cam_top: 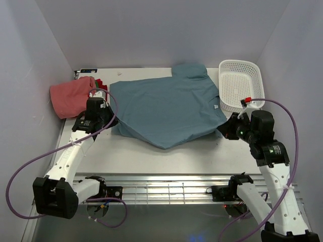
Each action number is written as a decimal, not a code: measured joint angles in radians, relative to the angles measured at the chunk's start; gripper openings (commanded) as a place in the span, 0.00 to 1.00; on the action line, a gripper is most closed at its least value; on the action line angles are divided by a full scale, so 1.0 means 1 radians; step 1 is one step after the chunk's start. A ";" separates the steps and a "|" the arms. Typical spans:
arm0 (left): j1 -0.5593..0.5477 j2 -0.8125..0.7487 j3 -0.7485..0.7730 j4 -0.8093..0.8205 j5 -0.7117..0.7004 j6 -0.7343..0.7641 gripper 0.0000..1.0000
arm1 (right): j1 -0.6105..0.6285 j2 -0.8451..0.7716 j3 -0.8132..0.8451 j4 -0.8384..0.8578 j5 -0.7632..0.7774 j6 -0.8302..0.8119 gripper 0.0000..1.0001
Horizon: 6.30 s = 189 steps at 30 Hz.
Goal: Fold and stack the t-shirts
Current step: Flatten the tshirt out
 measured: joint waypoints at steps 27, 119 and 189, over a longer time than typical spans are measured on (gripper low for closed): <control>-0.003 -0.271 0.121 -0.283 -0.080 -0.103 0.12 | 0.000 -0.044 -0.404 -0.088 -0.087 0.077 0.54; -0.006 0.120 -0.095 -0.134 -0.219 -0.009 0.15 | 0.881 0.202 -0.171 -0.145 0.478 0.433 0.56; -0.013 -0.035 -0.253 -0.482 -0.480 -0.890 0.52 | 0.881 0.092 -0.356 -0.061 0.519 0.372 0.65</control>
